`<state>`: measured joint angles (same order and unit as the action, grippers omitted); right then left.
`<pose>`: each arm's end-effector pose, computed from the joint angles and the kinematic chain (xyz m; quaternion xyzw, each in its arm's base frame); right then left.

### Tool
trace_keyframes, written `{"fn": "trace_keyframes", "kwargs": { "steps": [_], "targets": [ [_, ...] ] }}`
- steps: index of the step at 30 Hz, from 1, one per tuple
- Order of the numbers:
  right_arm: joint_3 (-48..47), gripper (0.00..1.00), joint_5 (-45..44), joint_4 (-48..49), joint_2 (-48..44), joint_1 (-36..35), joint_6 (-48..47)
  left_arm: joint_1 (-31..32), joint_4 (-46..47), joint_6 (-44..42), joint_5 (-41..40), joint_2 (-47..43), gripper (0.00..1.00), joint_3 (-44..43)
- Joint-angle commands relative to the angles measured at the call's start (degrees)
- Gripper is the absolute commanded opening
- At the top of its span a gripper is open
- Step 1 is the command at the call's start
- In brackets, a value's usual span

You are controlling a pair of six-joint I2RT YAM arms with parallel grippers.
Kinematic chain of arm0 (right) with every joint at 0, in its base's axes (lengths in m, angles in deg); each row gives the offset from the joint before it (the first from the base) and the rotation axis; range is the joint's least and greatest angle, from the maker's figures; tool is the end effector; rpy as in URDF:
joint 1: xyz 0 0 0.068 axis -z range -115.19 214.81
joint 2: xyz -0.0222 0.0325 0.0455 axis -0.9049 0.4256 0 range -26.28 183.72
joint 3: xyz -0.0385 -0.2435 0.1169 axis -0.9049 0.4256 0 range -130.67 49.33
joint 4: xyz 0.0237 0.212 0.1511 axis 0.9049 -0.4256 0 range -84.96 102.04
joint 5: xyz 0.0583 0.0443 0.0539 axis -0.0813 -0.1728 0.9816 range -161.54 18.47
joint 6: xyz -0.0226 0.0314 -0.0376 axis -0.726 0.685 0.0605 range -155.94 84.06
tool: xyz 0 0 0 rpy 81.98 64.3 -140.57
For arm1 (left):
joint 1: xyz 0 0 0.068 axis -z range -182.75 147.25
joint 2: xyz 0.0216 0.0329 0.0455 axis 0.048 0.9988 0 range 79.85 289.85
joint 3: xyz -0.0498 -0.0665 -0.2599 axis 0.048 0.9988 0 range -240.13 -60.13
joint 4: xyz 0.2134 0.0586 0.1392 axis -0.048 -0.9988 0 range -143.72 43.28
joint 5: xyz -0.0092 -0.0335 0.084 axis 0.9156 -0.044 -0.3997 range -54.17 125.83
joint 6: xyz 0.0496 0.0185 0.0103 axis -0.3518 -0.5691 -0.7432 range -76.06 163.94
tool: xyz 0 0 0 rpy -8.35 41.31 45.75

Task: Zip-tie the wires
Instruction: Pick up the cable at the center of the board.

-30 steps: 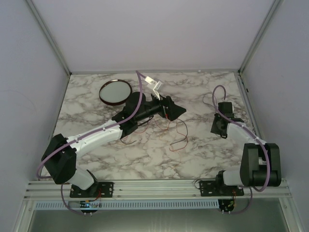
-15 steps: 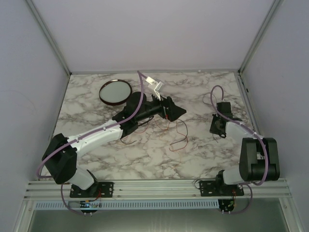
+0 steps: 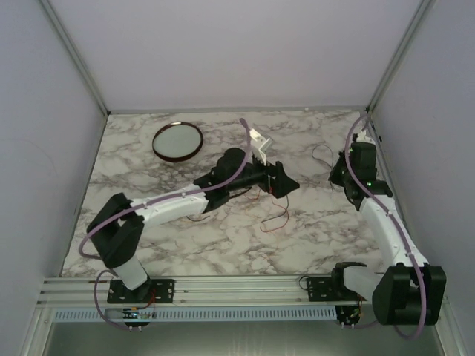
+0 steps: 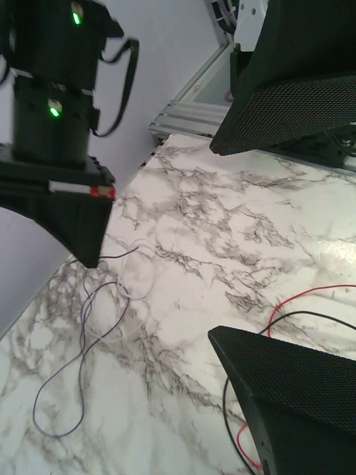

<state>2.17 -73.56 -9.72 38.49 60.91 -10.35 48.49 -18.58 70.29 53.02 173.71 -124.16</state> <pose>0.2433 0.0154 0.2659 0.1774 0.8863 0.0934 0.4175 0.2348 -0.3093 0.3040 0.2545 0.6703 -0.5151 0.4696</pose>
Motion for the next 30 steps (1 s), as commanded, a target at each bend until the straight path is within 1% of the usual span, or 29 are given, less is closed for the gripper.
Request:
{"fn": "trace_keyframes", "kwargs": {
  "steps": [1, 5, 8, 14, 24, 26, 27, 30],
  "targets": [
    [-2.14, 0.0, 2.62, 0.78, -2.45, -0.37, 3.84, 1.79, 7.11, 0.28, 0.86, 5.73, 1.0, -3.45],
    [-1.43, 0.0, 4.0, 0.85, -3.34, -0.32, 5.2, 3.06, 12.57, 2.57, 0.38, 12.01, 1.0, -6.63],
    [-0.82, 0.0, 4.7, 0.83, -4.34, -0.36, 6.86, 3.97, 15.0, 2.79, -0.49, 16.19, 0.97, -9.43],
    [0.19, 0.0, 5.5, 0.84, -6.33, -0.28, 9.41, 5.32, 15.36, 2.68, 0.11, 23.88, 0.87, -15.63],
    [0.75, 0.0, 7.42, 0.75, -8.08, -0.32, 11.06, 6.67, 15.03, 2.61, 0.12, 33.35, 0.72, -25.17],
    [0.74, 0.0, 7.74, 0.76, -8.01, -0.34, 11.16, 6.76, 14.68, 2.4, -0.26, 34.89, 0.64, -26.52],
    [0.71, 0.0, 8.0, 0.75, -8.0, -0.24, 11.27, 6.72, 14.85, 2.37, -0.47, 35.47, 0.56, -26.98],
    [0.71, 0.0, 8.89, 0.75, -7.91, -0.29, 11.52, 6.76, 15.57, 2.37, -0.92, 36.59, 0.4, -27.82]
  ]
}}
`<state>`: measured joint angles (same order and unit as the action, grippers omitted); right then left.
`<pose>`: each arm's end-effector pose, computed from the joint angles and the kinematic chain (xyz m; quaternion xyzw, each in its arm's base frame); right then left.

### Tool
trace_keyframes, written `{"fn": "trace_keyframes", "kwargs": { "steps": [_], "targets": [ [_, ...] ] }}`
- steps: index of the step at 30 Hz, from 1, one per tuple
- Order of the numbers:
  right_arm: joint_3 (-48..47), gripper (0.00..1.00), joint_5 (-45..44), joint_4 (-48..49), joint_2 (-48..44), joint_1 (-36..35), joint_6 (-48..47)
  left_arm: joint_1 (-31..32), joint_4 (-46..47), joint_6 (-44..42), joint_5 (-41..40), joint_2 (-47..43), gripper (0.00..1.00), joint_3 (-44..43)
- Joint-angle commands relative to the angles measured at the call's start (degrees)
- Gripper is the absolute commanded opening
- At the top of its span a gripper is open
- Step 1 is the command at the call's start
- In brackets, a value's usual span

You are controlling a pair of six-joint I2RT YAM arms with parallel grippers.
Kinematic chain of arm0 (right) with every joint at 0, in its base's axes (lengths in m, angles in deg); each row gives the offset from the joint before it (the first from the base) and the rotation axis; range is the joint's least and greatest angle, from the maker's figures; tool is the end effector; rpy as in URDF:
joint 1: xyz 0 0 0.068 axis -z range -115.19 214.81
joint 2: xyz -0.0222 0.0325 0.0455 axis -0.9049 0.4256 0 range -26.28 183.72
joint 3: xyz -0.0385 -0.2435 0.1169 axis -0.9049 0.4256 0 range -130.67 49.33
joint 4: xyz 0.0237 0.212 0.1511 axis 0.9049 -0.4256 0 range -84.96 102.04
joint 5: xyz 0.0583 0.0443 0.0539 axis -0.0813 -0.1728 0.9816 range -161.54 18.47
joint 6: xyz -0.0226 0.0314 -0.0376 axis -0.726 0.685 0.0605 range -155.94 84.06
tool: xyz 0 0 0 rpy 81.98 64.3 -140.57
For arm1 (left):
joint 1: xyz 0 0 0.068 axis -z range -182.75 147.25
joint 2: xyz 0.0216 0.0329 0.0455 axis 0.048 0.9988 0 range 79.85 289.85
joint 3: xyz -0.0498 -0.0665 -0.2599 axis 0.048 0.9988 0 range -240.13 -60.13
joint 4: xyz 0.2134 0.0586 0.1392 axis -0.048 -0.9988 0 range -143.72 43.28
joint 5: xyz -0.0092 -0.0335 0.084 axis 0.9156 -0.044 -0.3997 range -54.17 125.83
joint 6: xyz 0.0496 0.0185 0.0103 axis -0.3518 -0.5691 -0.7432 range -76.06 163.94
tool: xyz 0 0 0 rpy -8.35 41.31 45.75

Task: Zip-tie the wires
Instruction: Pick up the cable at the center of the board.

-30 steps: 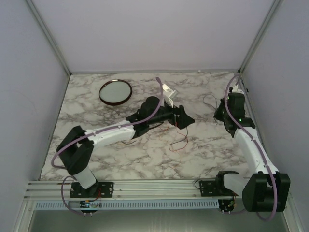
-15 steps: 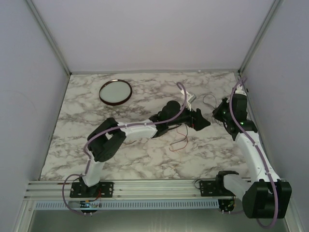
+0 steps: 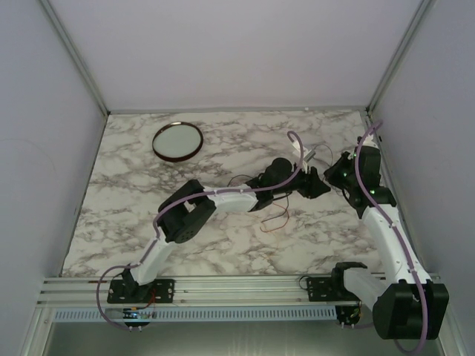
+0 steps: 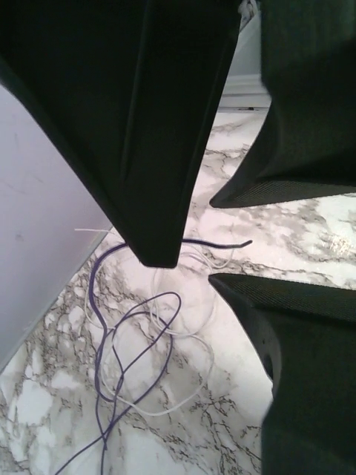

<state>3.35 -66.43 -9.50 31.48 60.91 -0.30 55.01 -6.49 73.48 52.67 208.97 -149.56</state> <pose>0.2219 0.0183 0.2854 0.2201 0.8515 0.1973 0.4330 0.2694 -0.4467 0.2092 0.2706 0.6498 -0.5596 0.4374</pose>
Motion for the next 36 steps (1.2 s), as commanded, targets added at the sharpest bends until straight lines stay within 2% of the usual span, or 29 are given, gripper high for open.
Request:
{"fn": "trace_keyframes", "kwargs": {
  "steps": [1, 7, 10, 13, 17, 20, 25, 29, 32, 36],
  "targets": [
    [-0.51, 0.0, 1.94, 0.53, -0.97, -0.24, 1.5, 0.25, 3.52, -1.02, -0.65, 1.53, 0.35, -2.66],
    [-0.49, 0.0, 1.14, 0.45, -1.24, -0.2, 1.22, 0.25, 6.33, -1.8, -1.54, 0.38, 0.0, -0.51],
    [-0.67, 0.0, 0.04, 0.31, -1.39, 0.07, 0.1, 0.25, 6.21, -2.14, -1.63, -1.91, 0.0, 1.33],
    [-2.36, 0.19, -1.06, -0.16, -1.86, 1.02, -1.57, 0.09, 2.48, -3.43, -2.06, -5.96, 0.0, 2.47],
    [-3.95, 0.51, -2.44, -0.28, -2.85, 3.34, -3.17, -0.46, -6.23, -6.28, -1.74, -11.53, 0.0, 1.83],
    [-4.31, 0.62, -2.45, 0.7, -3.12, 4.6, -6.12, -1.21, -11.75, -7.49, -2.04, -15.68, 0.0, 1.77],
    [-0.91, 0.75, -4.19, 6.14, -4.99, 5.21, -11.88, -3.04, -23.23, -9.75, -1.74, -21.49, 0.0, -1.18],
    [4.92, 0.8, -2.07, 14.49, -8.34, 5.97, -12.12, -3.76, -34.88, -12.92, -0.34, -22.88, 0.0, -8.71],
    [11.31, 0.86, 1.3, 23.6, -11.81, 6.09, -13.11, -4.01, -42.3, -15.65, -0.24, -22.49, 0.0, -15.07],
    [21.99, 0.87, 10.78, 41.31, -16.79, 6.1, -14.87, -4.22, -48.67, -17.01, -0.77, -21.5, 0.0, -21.71]
  ]
}}
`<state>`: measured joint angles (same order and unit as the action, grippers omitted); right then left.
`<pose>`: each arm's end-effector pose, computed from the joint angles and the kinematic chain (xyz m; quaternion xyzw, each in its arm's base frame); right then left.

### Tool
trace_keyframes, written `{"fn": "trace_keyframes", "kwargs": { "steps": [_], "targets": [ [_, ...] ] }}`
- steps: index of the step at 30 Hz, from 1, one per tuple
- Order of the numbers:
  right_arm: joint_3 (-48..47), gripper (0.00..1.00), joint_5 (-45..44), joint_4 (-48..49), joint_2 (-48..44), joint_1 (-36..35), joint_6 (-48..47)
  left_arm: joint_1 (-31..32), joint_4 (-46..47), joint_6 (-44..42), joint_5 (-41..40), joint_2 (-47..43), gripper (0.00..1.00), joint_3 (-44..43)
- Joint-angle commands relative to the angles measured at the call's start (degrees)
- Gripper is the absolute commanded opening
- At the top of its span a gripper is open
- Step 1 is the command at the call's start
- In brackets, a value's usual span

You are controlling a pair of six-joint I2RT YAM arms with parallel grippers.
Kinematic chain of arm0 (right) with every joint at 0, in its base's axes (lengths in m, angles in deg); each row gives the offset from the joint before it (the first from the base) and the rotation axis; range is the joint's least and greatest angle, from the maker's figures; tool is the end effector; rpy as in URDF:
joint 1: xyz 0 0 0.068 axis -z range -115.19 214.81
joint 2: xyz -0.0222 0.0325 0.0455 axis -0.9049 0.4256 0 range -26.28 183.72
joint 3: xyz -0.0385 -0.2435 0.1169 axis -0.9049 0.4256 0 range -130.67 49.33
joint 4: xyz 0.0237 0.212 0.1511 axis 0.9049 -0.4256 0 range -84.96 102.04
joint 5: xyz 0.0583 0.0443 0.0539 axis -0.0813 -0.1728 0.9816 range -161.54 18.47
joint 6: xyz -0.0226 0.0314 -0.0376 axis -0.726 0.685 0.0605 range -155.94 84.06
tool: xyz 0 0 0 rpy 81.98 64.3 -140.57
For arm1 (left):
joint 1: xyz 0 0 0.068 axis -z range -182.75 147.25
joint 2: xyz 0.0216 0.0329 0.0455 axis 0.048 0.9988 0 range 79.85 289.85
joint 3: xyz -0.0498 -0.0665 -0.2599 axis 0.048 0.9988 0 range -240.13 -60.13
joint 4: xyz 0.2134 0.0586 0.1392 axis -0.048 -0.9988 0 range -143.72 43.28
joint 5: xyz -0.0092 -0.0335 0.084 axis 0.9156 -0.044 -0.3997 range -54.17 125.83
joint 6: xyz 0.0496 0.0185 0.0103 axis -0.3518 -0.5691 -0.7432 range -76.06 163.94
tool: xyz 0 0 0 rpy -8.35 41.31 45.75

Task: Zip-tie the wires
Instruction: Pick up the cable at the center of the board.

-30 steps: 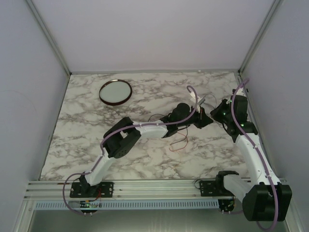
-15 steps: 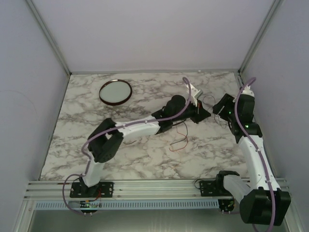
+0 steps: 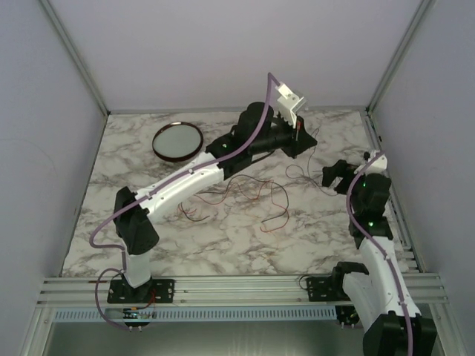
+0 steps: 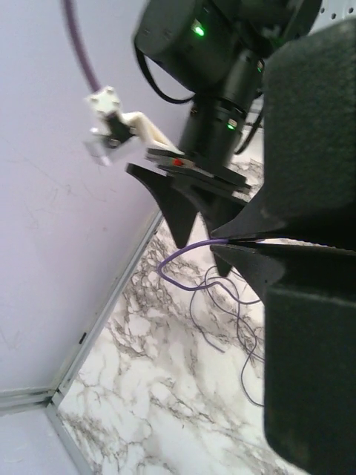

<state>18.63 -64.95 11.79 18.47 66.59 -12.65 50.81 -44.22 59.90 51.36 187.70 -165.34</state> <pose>0.1907 -0.0018 0.2711 0.1366 0.7772 0.1589 0.5934 0.2636 -0.3731 0.4133 0.3164 0.6333 -0.4775 0.5203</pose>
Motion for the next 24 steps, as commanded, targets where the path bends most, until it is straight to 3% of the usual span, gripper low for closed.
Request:
{"fn": "trace_keyframes", "kwargs": {
  "steps": [1, 5, 10, 18, 24],
  "targets": [
    [9.34, 0.87, 11.77, 23.49, -4.04, 0.42, -2.62, -0.03, -12.4, -3.81, 0.3, 0.09, 0.0, -7.63],
    [12.54, 0.88, 15.11, 24.89, -6.21, 0.42, -2.31, -0.03, -15.28, -4.43, -0.04, 1.1, 0.0, -12.12],
    [9.69, 0.88, 22.72, 21.5, -1.61, 0.09, -4.03, 0.01, -16.13, -4.09, 0.83, 2.59, 0.0, -16.5],
    [8.71, 0.87, 31.92, 26.38, 4.22, -3.83, -5.71, 0.14, -16.48, -2.7, 3.09, 4.14, 0.0, -20.87],
    [6.38, 0.8, 27.97, 24.42, 9.0, -7.96, -9.52, 0.14, -17.0, -2.2, 3.24, 3.22, 0.0, -22.38]
  ]
}}
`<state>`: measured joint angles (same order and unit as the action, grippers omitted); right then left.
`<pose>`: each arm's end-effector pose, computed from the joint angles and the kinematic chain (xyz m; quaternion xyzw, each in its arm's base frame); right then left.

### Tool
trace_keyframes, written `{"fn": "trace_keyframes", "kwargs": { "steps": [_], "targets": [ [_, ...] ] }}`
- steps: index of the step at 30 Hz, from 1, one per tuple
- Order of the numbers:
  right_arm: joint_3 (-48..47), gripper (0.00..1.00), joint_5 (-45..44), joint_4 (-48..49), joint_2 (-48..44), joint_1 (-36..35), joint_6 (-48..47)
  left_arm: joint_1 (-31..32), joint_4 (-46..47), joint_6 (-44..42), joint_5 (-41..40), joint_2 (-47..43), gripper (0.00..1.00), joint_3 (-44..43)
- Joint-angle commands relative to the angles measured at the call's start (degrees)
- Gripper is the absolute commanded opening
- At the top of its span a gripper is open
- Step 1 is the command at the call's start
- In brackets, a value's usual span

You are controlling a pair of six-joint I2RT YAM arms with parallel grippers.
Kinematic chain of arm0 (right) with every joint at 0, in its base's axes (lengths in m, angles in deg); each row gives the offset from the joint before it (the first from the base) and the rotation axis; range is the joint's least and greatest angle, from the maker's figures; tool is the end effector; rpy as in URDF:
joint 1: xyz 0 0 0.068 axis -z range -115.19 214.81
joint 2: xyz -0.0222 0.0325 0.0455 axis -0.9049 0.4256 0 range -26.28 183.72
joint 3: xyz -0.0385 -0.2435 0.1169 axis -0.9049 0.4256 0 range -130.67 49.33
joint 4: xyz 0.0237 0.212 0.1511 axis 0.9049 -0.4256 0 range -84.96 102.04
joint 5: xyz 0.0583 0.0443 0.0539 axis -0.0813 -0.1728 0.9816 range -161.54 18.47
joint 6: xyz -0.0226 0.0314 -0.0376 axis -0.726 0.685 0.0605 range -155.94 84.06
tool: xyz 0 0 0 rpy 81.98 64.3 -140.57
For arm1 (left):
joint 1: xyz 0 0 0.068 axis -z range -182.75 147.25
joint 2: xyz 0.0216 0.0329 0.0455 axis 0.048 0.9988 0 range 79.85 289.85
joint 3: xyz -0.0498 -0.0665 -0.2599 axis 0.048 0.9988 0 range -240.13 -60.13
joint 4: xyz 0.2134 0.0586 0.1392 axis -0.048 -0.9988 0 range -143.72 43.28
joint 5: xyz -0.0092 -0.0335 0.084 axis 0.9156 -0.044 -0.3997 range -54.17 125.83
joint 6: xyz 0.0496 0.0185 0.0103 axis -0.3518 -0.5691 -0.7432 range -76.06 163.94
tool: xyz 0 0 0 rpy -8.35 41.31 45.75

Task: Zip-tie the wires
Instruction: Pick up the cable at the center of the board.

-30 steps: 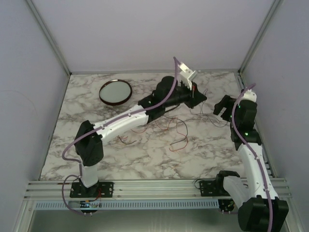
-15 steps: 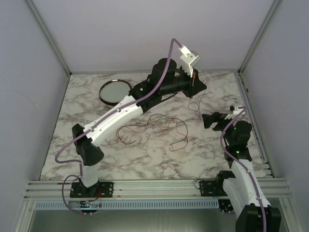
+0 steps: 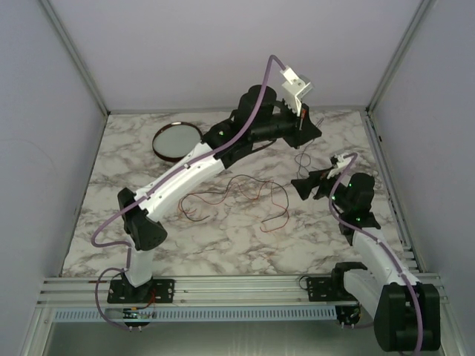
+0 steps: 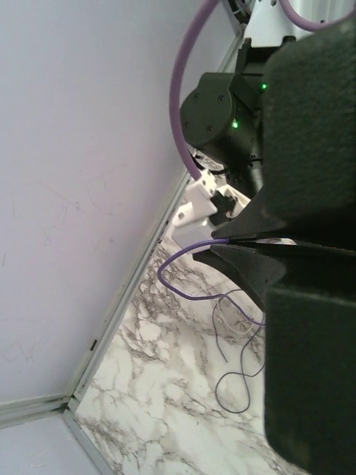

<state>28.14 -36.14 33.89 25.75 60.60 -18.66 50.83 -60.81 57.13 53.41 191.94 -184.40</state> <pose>0.1983 0.0353 0.2315 -0.1138 0.7421 0.3424 0.5648 0.2608 -0.3717 0.4650 0.3449 0.6300 -0.4698 0.5132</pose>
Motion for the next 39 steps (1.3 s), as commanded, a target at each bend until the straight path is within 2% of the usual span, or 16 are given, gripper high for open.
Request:
{"fn": "trace_keyframes", "kwargs": {
  "steps": [1, 8, 13, 18, 20, 24, 26, 30, 37, 39],
  "targets": [
    [-2.89, 0.78, -1.86, 3.34, 2.41, -2.4, -3.64, 0.12, -0.42, 0.65, 1.19, -1.38, 0.0, -3.41],
    [-3.72, 0.61, -5.96, 8.95, 10.81, -3.65, -2.63, 0.06, -0.09, 2.3, 0.56, -4.71, 0.0, -3.66],
    [-3.44, 0.49, -9.0, 19.28, 17.99, -4.22, 1.83, -0.01, 1.77, 3.76, 1.36, -7.94, 0.0, -3.56],
    [-6.26, 0.39, -11.56, 18.55, 24.15, -4.27, 2.19, -0.91, 1.88, 4.03, -0.72, -11.47, 0.0, -3.94],
    [-6.77, 0.32, -13.81, 17.68, 25.28, -4.16, 1.88, -1.42, 1.43, 3.6, -1.76, -13.54, 0.0, -3.69],
    [-7.55, 0.18, -16.64, 16.43, 24.4, -3.15, 2.27, -2.35, 0.24, 1.73, -5.14, -19.58, 0.0, 0.65],
    [-8.39, 0.09, -18.64, 14.18, 22.77, -2.74, 1.49, -3.28, 0.66, 1.05, -8.35, -24.92, 0.0, 5.36],
    [-9.21, 0.0, -22.52, 11.03, 19.36, -1.43, -0.28, -6.48, 3.85, 1.58, -13.19, -34.71, 0.0, 16.18],
    [-11.13, 0.0, -27.17, 4.3, 11.92, 0.24, -3.06, -8.41, 3.37, 1.6, -18.08, -43.09, 0.0, 24.68],
    [-11.21, 0.02, -25.9, 2.38, 10.74, 0.2, -4.64, -8.49, 3.1, 1.75, -17.78, -43.38, 0.0, 25.37]
  ]
}}
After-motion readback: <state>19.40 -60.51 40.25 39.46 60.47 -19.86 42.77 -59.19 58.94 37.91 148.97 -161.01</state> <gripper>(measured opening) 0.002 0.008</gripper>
